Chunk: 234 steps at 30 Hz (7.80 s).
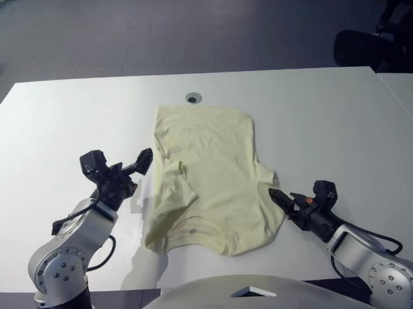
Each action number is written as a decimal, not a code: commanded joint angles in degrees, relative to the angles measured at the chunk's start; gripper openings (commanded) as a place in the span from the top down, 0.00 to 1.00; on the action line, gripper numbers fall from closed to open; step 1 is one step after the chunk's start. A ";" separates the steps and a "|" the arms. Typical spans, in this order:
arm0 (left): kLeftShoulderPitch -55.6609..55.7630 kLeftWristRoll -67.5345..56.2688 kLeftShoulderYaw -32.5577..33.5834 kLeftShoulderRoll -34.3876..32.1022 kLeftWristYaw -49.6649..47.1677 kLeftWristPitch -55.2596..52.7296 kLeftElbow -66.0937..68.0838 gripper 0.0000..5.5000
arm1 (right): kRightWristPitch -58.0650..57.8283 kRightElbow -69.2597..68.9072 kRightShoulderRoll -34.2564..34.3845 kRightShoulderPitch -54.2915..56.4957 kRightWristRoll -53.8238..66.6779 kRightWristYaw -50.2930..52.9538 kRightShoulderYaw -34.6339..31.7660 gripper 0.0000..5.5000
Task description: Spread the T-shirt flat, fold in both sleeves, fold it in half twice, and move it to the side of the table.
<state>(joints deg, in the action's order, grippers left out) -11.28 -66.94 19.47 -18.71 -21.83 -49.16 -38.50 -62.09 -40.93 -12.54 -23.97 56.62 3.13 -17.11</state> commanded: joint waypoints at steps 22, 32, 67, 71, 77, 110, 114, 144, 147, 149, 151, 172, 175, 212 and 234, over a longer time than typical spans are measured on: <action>-1.32 4.01 -2.15 2.03 -1.38 2.64 0.17 0.02 | -1.31 2.56 -5.66 0.95 0.28 0.98 -0.93 0.98; -4.03 5.58 -2.31 3.56 -0.95 3.97 -0.57 0.02 | -3.54 0.91 -11.06 5.60 4.51 -0.02 -3.63 1.00; -3.24 9.09 -8.10 -3.70 6.70 -0.54 -2.01 0.02 | 0.92 2.35 -7.99 21.18 22.44 11.74 9.57 0.65; -7.19 24.16 -10.11 -16.65 23.88 8.65 -1.38 0.02 | 0.89 -0.04 -23.78 20.23 11.58 2.09 6.44 0.53; -17.46 37.48 -11.48 -21.66 41.15 23.26 4.30 0.02 | 12.59 -9.79 -41.41 7.74 -13.34 -17.00 18.50 0.35; -17.84 45.62 -13.86 -14.75 47.36 23.36 2.33 0.02 | 31.55 -4.95 -32.54 2.52 -53.48 -26.84 33.18 0.02; -17.63 45.99 -14.39 -15.30 48.50 23.28 2.54 0.02 | 31.03 -3.99 -32.26 4.47 -55.40 -29.14 36.17 0.02; -21.00 79.31 -20.73 -29.65 64.24 78.65 18.64 0.02 | 76.39 10.92 -43.71 -2.88 -73.03 -47.13 25.14 0.02; -20.17 80.93 -23.29 -29.91 64.64 78.56 17.92 0.02 | 77.10 12.17 -41.08 1.35 -74.89 -47.29 28.78 0.02; -19.87 81.61 -24.58 -30.25 65.00 78.22 17.23 0.05 | 77.00 12.36 -39.49 2.98 -75.80 -47.43 30.97 0.02; -20.00 81.42 -25.52 -30.96 65.72 78.02 16.64 0.12 | 76.91 12.22 -38.64 3.60 -75.95 -47.95 32.69 0.08; -19.97 82.29 -27.47 -33.98 66.93 81.47 16.57 0.75 | 77.91 11.94 -37.68 0.06 -78.21 -46.92 34.92 0.69; -19.41 82.05 -27.63 -34.61 67.14 82.32 17.17 0.87 | 78.11 12.01 -37.48 -0.14 -78.63 -46.55 35.32 0.80; -14.24 21.19 -19.79 -51.61 92.76 24.47 -4.95 1.00 | 37.80 -3.47 -54.13 -5.76 -24.07 -74.54 15.37 1.00; 35.50 21.12 -34.33 -34.20 102.86 3.15 34.30 1.00 | 17.72 33.87 -40.64 46.39 -17.74 -82.68 30.66 1.00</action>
<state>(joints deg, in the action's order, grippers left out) 18.87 -49.82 -12.64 -55.72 79.70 -46.54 -9.72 -45.84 -10.94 -55.18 17.99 42.11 -78.31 11.20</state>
